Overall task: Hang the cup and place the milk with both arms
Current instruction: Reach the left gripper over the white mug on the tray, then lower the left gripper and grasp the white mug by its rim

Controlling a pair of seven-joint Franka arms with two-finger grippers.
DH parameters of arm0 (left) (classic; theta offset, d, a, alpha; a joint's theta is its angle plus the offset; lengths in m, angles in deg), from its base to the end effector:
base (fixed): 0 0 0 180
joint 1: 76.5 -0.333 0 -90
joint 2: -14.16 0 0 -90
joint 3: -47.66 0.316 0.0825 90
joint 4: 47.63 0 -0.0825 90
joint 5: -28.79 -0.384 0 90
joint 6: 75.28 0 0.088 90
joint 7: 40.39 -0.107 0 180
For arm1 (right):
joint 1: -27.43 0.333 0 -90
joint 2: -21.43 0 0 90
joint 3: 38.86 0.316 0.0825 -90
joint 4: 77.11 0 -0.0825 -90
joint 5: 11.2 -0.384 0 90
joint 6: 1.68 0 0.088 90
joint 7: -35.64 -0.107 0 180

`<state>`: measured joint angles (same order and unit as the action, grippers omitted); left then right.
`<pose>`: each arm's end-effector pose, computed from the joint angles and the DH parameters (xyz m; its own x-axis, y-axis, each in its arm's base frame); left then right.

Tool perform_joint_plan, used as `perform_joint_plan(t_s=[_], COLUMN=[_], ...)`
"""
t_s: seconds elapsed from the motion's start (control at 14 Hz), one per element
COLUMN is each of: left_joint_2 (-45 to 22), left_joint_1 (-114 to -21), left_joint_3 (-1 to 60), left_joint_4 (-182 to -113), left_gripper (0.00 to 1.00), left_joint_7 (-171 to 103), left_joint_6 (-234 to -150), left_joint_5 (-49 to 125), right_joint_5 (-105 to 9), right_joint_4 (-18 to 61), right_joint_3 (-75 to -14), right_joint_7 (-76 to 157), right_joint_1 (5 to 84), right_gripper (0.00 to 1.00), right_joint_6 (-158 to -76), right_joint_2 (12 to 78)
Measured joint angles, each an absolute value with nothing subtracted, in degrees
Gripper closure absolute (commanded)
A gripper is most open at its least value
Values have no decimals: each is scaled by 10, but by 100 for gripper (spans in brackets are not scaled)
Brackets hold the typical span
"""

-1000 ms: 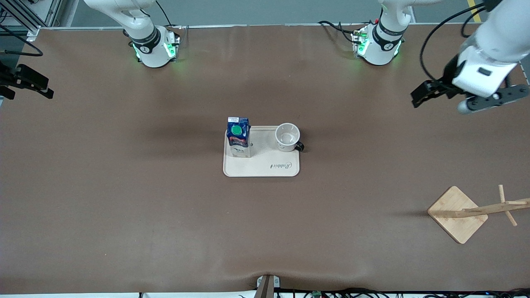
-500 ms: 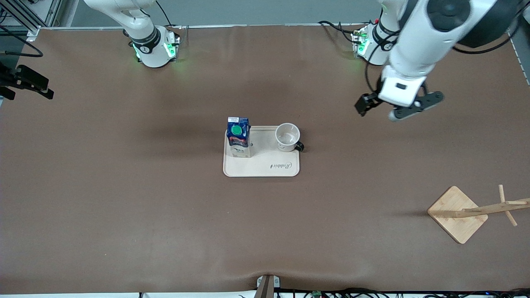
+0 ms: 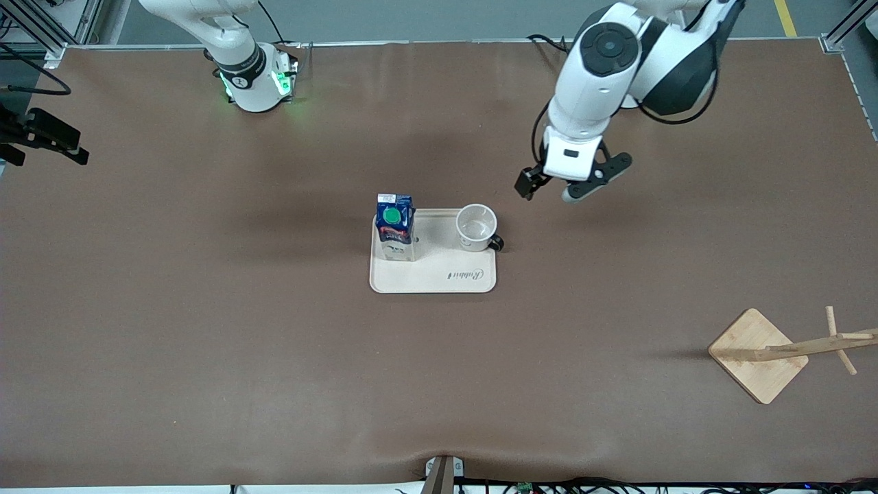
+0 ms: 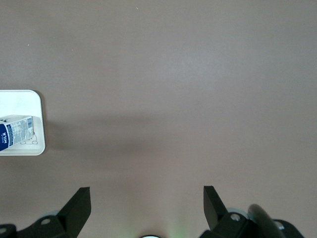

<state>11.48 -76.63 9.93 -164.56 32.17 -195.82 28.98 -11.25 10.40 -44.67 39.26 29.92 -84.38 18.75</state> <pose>0.4459 -0.3398 0.4267 0.8181 0.5746 -0.0223 0.5751 -0.8174 0.0342 0.5257 -0.0319 0.6590 0.9993 0.0057 -0.0370 0.0054 -1.0000 -0.0080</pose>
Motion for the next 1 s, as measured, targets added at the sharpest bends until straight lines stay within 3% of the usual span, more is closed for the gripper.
perform_joint_plan(t_s=[0.71, 0.93, 1.0], left_joint_2=[-80, -121, -129], left_joint_1=[-685, -675, -673], left_joint_3=[92, 92, 92], left_joint_4=[-1655, -1648, -1646], left_gripper=[32, 52, 55], left_joint_7=[656, 705, 709], left_joint_6=[-2092, -2096, -2096], left_joint_5=[73, 29, 27], right_joint_5=[-112, -112, -112], right_joint_4=[104, 104, 104], right_joint_3=[-447, -447, -447], right_joint_7=[393, 393, 393], right_joint_1=[299, 299, 299], right_gripper=[0, 0, 0], right_joint_6=[-844, -844, -844], right_joint_2=[189, 189, 189])
